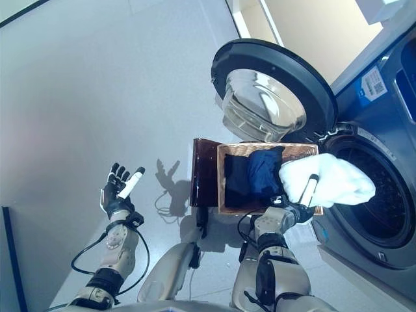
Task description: Pick up the clothes and place them into the washing machine
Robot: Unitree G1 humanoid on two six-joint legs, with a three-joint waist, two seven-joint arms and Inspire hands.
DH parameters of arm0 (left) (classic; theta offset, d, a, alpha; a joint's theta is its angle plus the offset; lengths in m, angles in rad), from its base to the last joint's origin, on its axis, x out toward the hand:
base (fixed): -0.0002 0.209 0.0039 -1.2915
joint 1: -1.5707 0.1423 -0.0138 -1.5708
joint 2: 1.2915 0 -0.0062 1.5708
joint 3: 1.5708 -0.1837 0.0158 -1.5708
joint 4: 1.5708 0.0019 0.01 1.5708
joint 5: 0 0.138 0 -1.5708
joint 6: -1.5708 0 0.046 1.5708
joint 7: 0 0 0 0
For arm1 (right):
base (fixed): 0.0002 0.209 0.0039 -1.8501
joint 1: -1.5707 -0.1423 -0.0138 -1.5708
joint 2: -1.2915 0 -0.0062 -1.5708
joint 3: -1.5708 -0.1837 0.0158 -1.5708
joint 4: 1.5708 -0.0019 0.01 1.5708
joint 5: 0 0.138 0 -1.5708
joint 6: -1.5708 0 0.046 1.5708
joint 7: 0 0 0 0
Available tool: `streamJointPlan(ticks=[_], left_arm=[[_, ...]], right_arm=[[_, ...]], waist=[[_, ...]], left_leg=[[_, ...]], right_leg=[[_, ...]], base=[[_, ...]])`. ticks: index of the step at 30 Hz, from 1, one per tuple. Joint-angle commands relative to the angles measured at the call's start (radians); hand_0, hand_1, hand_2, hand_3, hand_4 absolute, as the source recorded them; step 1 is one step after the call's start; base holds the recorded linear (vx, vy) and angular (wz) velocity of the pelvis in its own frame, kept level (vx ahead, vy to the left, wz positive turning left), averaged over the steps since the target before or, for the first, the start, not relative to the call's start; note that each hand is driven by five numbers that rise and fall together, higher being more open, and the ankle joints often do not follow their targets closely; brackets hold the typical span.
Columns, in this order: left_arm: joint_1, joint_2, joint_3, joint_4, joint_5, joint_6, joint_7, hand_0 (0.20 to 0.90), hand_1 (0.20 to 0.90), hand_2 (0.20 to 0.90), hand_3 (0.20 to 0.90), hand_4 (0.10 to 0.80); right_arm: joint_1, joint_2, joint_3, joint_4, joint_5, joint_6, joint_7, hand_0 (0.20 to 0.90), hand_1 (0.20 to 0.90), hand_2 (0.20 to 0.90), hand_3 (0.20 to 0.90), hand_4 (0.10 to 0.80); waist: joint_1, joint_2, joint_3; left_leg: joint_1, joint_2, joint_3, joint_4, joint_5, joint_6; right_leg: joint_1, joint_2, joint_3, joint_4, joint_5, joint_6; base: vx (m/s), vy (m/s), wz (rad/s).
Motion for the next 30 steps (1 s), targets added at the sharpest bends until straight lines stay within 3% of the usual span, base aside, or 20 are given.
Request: streamJointPlan(ticks=[1, 7, 11, 14, 17, 20, 22, 23, 24, 27, 30], left_arm=[[-0.031, 0.053, 0.019, -0.020, 0.008, -0.089, -0.005, 0.900, 0.900, 0.900, 0.900, 0.800], [-0.035, 0.053, 0.012, -0.012, -0.006, -0.085, -0.023, 0.900, 0.900, 0.900, 0.900, 0.800], [-0.010, 0.064, 0.016, -0.033, -0.028, -0.090, -0.044, 0.900, 0.900, 0.900, 0.900, 0.800], [-0.006, 0.086, 0.016, -0.038, -0.025, -0.094, -0.042, 0.900, 0.900, 0.900, 0.900, 0.800], [-0.021, 0.125, 0.027, -0.056, -0.001, -0.098, -0.024, 0.900, 0.900, 0.900, 0.900, 0.800], [-0.028, 0.158, 0.037, -0.069, 0.014, -0.093, -0.009, 0.900, 0.900, 0.900, 0.900, 0.800], [-0.027, 0.165, 0.036, -0.068, 0.017, -0.086, -0.004, 0.900, 0.900, 0.900, 0.900, 0.800], [-0.026, 0.171, 0.037, -0.061, 0.017, -0.084, -0.002, 0.900, 0.900, 0.900, 0.900, 0.800], [-0.028, 0.175, 0.045, -0.053, 0.014, -0.080, 0.000, 0.900, 0.900, 0.900, 0.900, 0.800], [-0.034, 0.173, 0.053, -0.041, -0.008, -0.082, -0.001, 0.900, 0.900, 0.900, 0.900, 0.800], [-0.043, 0.158, 0.064, -0.039, -0.025, -0.086, 0.001, 0.900, 0.900, 0.900, 0.900, 0.800]], right_arm=[[-0.021, -0.073, -0.016, -0.012, -0.050, -0.090, -0.001, 0.200, 0.200, 0.200, 0.200, 0.300], [-0.034, -0.073, -0.018, 0.008, -0.016, -0.080, 0.014, 0.200, 0.200, 0.200, 0.200, 0.300], [-0.077, -0.147, -0.064, -0.068, -0.093, -0.112, -0.044, 0.200, 0.200, 0.200, 0.200, 0.300], [-0.161, -0.262, -0.096, -0.122, -0.217, -0.146, -0.152, 0.200, 0.200, 0.200, 0.200, 0.300], [-0.300, -0.455, -0.076, -0.111, -0.309, -0.147, -0.227, 0.200, 0.200, 0.200, 0.200, 0.300], [-0.448, -0.663, 0.030, -0.093, -0.344, -0.120, -0.236, 0.200, 0.200, 0.200, 0.200, 0.300], [-0.513, -0.728, 0.087, -0.080, -0.358, -0.099, -0.238, 0.200, 0.200, 0.200, 0.200, 0.300], [-0.542, -0.746, 0.119, -0.077, -0.368, -0.088, -0.232, 0.280, 0.280, 0.280, 0.280, 0.357], [-0.563, -0.778, 0.150, -0.072, -0.363, -0.066, -0.205, 0.900, 0.900, 0.900, 0.900, 0.800], [-0.575, -0.782, 0.202, -0.057, -0.346, -0.044, -0.154, 0.900, 0.900, 0.900, 0.900, 0.800], [-0.523, -0.730, 0.175, -0.082, -0.339, -0.049, -0.141, 0.900, 0.900, 0.900, 0.900, 0.800]], waist=[[0.018, 0.003, -0.048], [0.015, 0.013, -0.039], [0.019, 0.039, -0.029], [0.034, 0.055, -0.023], [0.057, 0.057, -0.009], [0.068, 0.051, 0.002], [0.070, 0.051, 0.001], [0.068, 0.050, 0.003], [0.064, 0.049, 0.003], [0.055, 0.049, 0.008], [0.037, 0.052, 0.020]], left_leg=[[-0.036, -0.039, -0.012, 0.107, -0.156, -0.036], [-0.066, -0.037, -0.003, 0.137, -0.156, -0.034], [-0.077, -0.035, 0.003, 0.134, -0.157, -0.038], [-0.103, -0.025, 0.003, 0.132, -0.147, -0.040], [-0.174, -0.019, -0.018, 0.192, -0.156, -0.038], [-0.256, -0.012, -0.022, 0.288, -0.184, -0.034], [-0.291, -0.008, -0.022, 0.347, -0.207, -0.032], [-0.303, -0.005, -0.020, 0.378, -0.220, -0.032], [-0.309, -0.002, -0.016, 0.400, -0.232, -0.033], [-0.318, 0.004, -0.005, 0.461, -0.267, -0.034], [-0.328, 0.002, 0.009, 0.547, -0.315, -0.035]], right_leg=[[0.066, -0.005, 0.007, 0.026, -0.077, -0.008], [0.022, 0.000, 0.024, 0.067, -0.086, -0.020], [0.003, 0.002, 0.030, 0.073, -0.095, -0.020], [-0.033, 0.011, 0.031, 0.076, -0.095, -0.025], [-0.113, 0.028, 0.039, 0.148, -0.114, -0.039], [-0.194, 0.039, 0.047, 0.235, -0.145, -0.057], [-0.227, 0.044, 0.052, 0.289, -0.167, -0.065], [-0.241, 0.049, 0.056, 0.318, -0.178, -0.069], [-0.249, 0.053, 0.058, 0.338, -0.190, -0.073], [-0.264, 0.061, 0.070, 0.398, -0.223, -0.083], [-0.280, 0.068, 0.077, 0.467, -0.259, -0.090]], base=[[-0.017, 0.018, -0.05], [-0.036, 0.006, -0.08], [-0.011, -0.014, -0.08], [-0.036, -0.049, -0.11], [-0.072, -0.100, -0.01], [-0.081, -0.117, -0.08], [-0.032, -0.073, -0.07], [-0.003, -0.063, -0.11], [0.001, -0.048, -0.09], [0.013, -0.034, -0.08], [0.044, -0.020, -0.05]])
